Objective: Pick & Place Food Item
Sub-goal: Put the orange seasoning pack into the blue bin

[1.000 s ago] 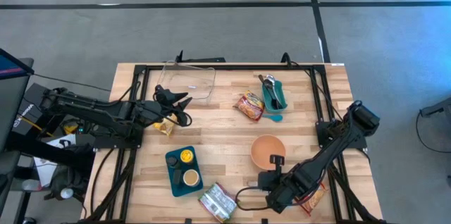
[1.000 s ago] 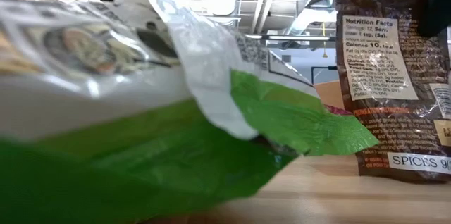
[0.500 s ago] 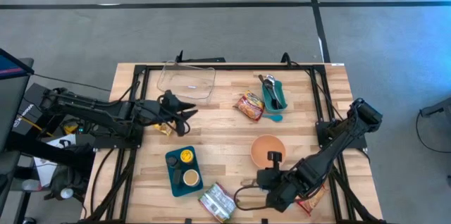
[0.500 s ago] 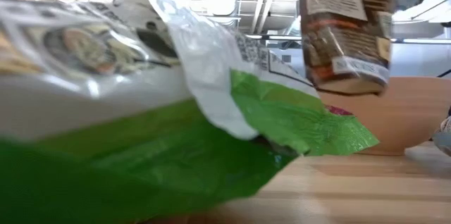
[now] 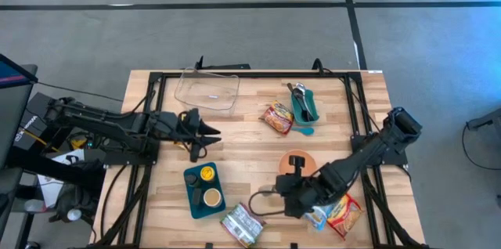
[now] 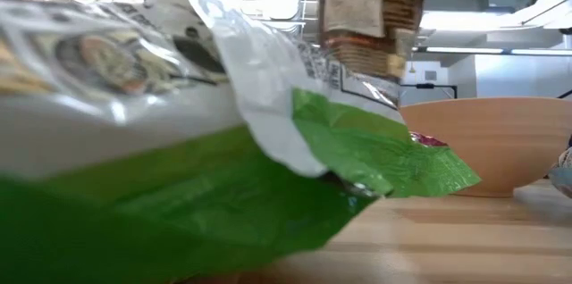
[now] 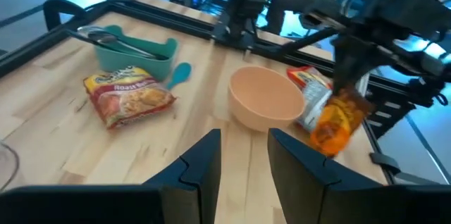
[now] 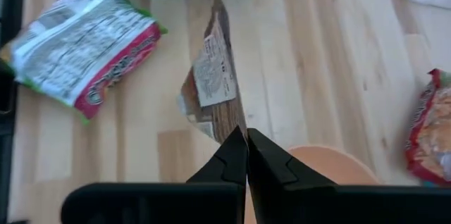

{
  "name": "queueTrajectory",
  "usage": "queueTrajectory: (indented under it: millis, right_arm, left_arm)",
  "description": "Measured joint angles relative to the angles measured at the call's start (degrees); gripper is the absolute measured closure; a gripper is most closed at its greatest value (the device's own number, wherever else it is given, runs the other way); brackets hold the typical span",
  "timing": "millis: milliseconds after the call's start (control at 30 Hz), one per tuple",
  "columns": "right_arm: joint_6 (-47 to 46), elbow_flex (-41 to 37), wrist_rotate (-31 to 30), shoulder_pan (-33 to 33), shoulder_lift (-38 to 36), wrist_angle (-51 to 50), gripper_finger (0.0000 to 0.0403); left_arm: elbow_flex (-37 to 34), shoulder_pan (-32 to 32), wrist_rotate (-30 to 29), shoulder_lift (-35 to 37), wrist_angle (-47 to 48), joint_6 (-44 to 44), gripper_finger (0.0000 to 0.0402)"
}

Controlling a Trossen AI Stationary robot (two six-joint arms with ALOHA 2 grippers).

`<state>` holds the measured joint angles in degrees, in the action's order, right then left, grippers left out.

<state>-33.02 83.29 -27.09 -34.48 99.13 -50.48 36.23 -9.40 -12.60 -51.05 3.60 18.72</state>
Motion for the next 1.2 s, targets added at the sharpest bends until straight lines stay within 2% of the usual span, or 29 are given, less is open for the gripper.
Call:
queueTrajectory:
  millis: [267,700,900,1200]
  right_arm:
    - [2.52,0.0,1.05,4.52,0.0,0.38,0.0403]
    - [6.27,2.07,4.79,9.43,0.02,8.14,0.0403]
    - [7.04,5.35,4.91,10.71,0.02,9.02,0.0403]
    - [8.95,6.27,8.5,11.41,0.02,10.19,0.0403]
  left_arm:
    - [0.0,-4.14,0.02,0.0,-0.88,0.15,0.029]
    - [0.0,-10.4,-1.38,-0.73,-4.0,0.17,0.029]
    - [0.0,-12.18,-1.99,-5.0,-8.95,-0.26,0.029]
    - [0.0,-12.51,-2.43,-13.24,-13.83,-0.37,0.029]
